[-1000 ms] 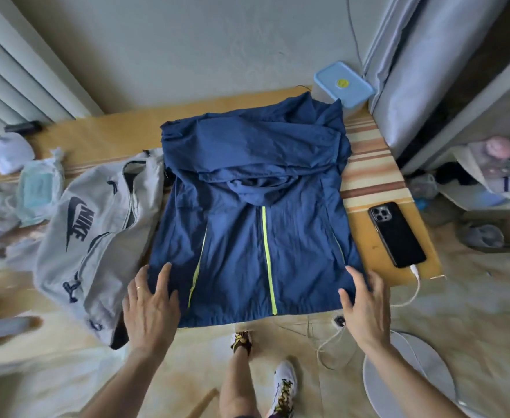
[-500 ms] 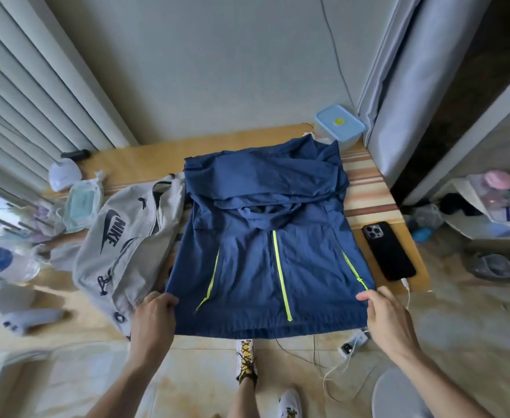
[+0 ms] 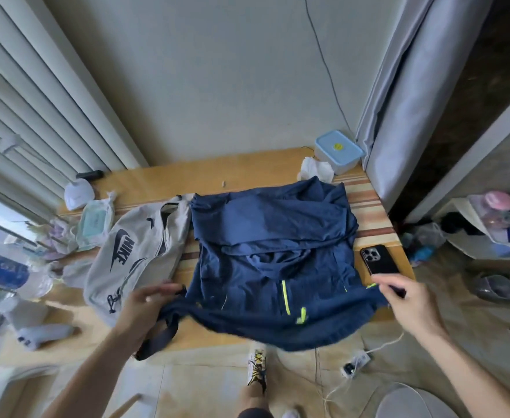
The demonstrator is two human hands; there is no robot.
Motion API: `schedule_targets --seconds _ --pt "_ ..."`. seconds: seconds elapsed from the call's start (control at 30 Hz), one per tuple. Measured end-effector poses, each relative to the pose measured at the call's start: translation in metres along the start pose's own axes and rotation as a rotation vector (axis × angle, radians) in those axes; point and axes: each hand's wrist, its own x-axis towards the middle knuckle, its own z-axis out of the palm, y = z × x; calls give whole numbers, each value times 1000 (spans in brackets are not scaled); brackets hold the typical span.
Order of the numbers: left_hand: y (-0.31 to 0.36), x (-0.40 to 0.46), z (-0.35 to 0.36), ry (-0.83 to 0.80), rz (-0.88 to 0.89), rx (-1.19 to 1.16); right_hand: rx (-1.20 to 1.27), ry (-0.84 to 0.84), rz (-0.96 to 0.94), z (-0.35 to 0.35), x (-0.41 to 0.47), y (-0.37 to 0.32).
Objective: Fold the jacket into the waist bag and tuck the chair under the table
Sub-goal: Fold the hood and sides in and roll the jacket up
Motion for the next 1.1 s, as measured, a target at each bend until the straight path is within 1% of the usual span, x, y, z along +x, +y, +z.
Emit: schedule_targets --seconds 0.07,0.13,0.2,0.23,0.27,0.33,0.37,0.43,0.53,0.6,0.63,0.67,0.7,0.73,0.77,0.8,0.83,0.87,0.9,0.93,1.0,1.1 --pt "28 31 5 -5 -72 -232 215 41 171 4 47 -17" --pt "53 68 11 -21 -135 -427 436 67 291 11 95 -32" --pt "70 110 20 -11 -171 -508 594 52 363 17 142 -49" --pt "77 129 25 -6 -161 -459 604 40 382 21 163 -57" --pt "84 147 31 -10 -132 -358 555 19 388 26 183 -64" --pt "98 178 43 -7 -49 -128 374 -38 364 41 223 -67" --pt "103 195 49 0 -17 -50 281 -56 348 50 241 -67" --pt "109 234 61 49 15 47 100 -22 314 69 277 -64" --pt "111 291 77 104 -35 74 -134 47 282 92 320 -69" --pt "110 317 85 130 -66 124 -165 90 297 103 341 -78" --pt "108 326 90 164 -56 192 -151 125 297 110 348 -80" --pt "106 331 94 218 -15 289 -151 169 256 116 352 -81" --pt "104 332 98 283 70 403 -191 196 183 125 352 -82" --pt "101 330 104 332 191 509 -239 187 68 135 348 -82" --pt "98 327 113 356 364 601 -304 123 -80 146 342 -83" --pt "96 324 121 331 545 691 -392 14 -233 157 336 -80" --pt "92 325 129 262 674 803 -521 -106 -348 166 332 -77" --pt "87 327 136 182 737 919 -650 -212 -418 174 331 -69" --pt "78 333 139 118 728 1020 -743 -284 -436 179 332 -62" --pt "73 339 140 71 677 1088 -791 -307 -428 181 336 -59" --pt "70 350 135 58 595 1129 -805 -232 -341 176 349 -54" --pt "76 355 127 178 549 1035 -647 -190 -53 166 373 -62"
